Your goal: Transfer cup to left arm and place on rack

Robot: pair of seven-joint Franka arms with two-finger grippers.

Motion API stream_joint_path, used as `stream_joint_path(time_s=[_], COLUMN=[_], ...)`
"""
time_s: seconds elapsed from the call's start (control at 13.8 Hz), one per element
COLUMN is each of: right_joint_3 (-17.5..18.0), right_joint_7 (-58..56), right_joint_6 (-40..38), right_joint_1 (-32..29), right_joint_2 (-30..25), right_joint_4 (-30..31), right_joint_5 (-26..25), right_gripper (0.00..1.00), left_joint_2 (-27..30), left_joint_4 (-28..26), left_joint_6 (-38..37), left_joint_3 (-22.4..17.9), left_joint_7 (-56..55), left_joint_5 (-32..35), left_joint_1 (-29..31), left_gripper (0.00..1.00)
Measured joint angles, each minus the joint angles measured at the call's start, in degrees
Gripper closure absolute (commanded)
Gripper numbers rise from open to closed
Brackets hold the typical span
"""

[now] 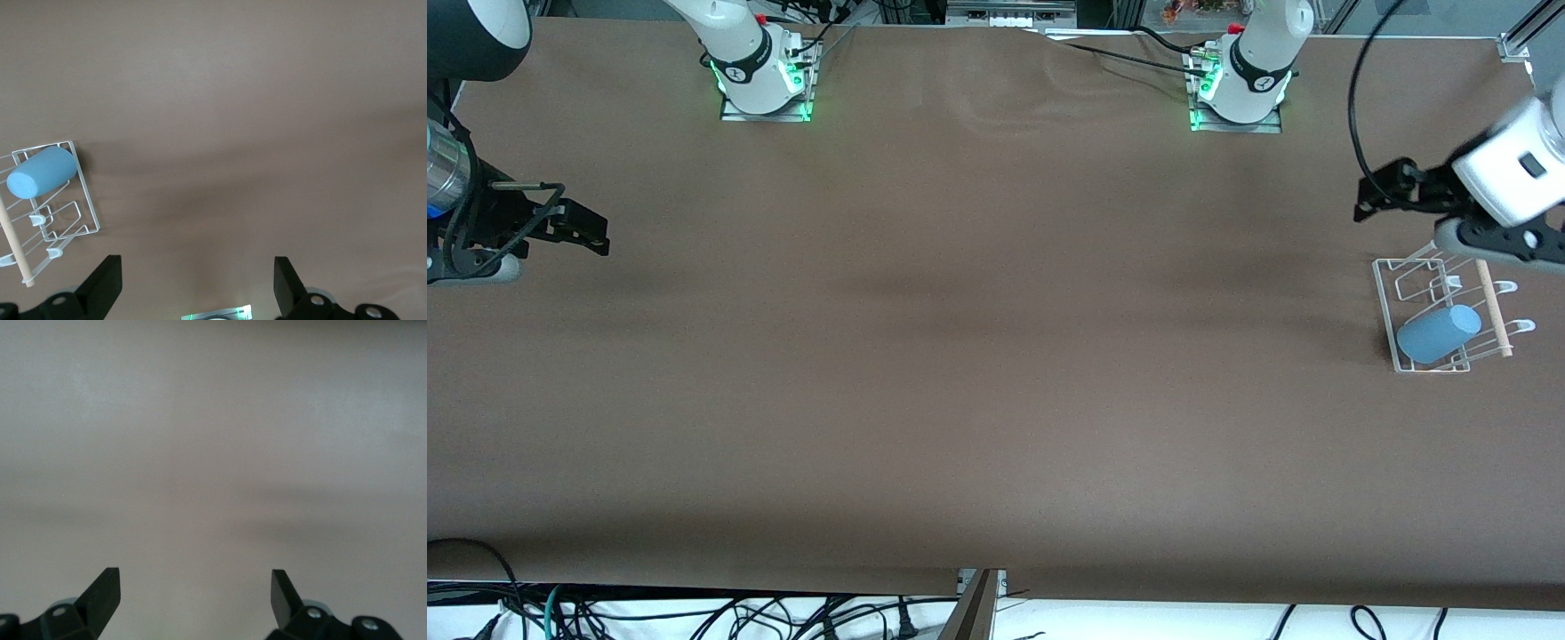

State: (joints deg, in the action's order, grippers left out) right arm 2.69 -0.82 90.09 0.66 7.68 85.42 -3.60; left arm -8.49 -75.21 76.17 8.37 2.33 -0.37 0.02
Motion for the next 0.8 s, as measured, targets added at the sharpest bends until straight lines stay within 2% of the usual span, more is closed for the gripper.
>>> stream_joint_path(time_s=[0.15, 0.29, 0.51, 0.8], right_joint_3=[0.0, 0.0, 0.0, 0.0], right_joint_7=[0.0, 0.0, 0.0, 0.0], right_joint_6=[0.0, 0.0, 0.01, 0.04], right_joint_1=[-0.01, -0.01, -0.01, -0.02], right_joint_2=[0.0, 0.0, 0.0, 0.0], right_joint_4=[0.0, 0.0, 0.0, 0.0], right_joint_5=[0.0, 0.0, 0.0, 0.0], right_gripper=[0.0, 0.0, 0.0, 0.0], left_joint_2=[3.07, 6.75, 10.29, 10.38], left_joint_4=[-2.94, -8.71, -16.87, -20.51], left_joint_6=[0.52, 5.24, 10.41, 11.79], left_joint_3=[-5.02, -6.54, -7.55, -7.64], left_joint_7=[-0.35, -0.67, -0.69, -0.76], left_joint_5=[0.02, 0.02, 0.1, 2.52], left_joint_1=[-5.64, -5.63, -4.81, -4.52], left_gripper=[0.0, 0.0, 0.0, 0.0])
